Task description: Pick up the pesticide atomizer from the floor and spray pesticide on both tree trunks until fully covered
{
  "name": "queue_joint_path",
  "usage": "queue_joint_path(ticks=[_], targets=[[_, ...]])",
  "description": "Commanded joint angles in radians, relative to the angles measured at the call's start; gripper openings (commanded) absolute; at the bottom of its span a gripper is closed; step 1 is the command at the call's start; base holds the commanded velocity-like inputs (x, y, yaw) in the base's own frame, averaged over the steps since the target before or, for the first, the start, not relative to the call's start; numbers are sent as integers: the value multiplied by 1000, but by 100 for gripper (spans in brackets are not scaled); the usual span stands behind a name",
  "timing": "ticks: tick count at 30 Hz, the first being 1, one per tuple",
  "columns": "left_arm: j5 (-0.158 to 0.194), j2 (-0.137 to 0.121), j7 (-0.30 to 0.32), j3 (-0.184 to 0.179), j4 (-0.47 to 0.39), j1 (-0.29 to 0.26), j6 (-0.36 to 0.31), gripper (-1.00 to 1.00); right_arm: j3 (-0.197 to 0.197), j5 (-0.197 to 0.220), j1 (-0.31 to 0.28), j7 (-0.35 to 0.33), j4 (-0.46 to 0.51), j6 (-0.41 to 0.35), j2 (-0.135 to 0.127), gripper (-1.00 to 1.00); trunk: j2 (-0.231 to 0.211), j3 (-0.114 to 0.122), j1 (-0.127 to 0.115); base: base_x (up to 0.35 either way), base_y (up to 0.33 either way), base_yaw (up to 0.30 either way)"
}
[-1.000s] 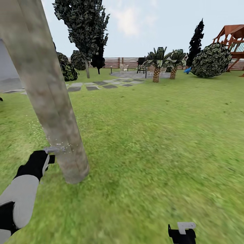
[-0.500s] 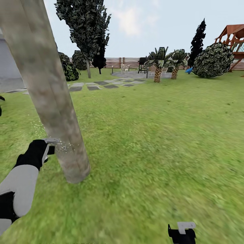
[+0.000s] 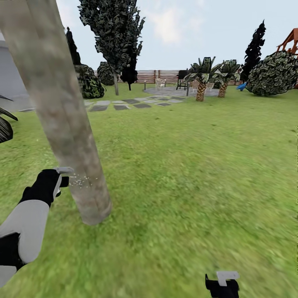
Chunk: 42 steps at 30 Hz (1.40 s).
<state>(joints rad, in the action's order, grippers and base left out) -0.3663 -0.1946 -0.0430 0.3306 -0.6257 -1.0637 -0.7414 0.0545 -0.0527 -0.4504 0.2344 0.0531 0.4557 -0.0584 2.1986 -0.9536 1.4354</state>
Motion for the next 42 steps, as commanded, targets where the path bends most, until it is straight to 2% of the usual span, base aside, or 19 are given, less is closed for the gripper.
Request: queue_joint_path(ticks=[1, 4, 7, 23, 32, 42], targets=[[4, 0, -5, 1, -1, -2, -4, -100, 5, -6, -1, 8, -1, -1, 0, 100, 0, -1, 0, -68, -274, 0], [4, 0, -5, 1, -10, -2, -5, -100, 5, -6, -1, 8, -1, -1, 0, 100, 0, -1, 0, -103, -275, 0], [6, 0, -5, 2, -56, -1, -8, -100, 5, -6, -1, 8, -1, -1, 0, 100, 0, -1, 0, -37, -275, 0], [6, 0, -5, 2, -63, 4, -9, -100, 5, -6, -1, 8, -1, 0, 0, 100, 0, -1, 0, 105, -242, 9], [4, -18, -5, -1, -63, 17, -6, -100, 5, -6, -1, 8, -1, 0, 0, 100, 0, -1, 0, 56, -263, 259], [2, -7, -8, 2, -60, 18, -2, -100, 5, -6, -1, 8, -1, 0, 0, 100, 0, -1, 0, 234, -187, 243]])
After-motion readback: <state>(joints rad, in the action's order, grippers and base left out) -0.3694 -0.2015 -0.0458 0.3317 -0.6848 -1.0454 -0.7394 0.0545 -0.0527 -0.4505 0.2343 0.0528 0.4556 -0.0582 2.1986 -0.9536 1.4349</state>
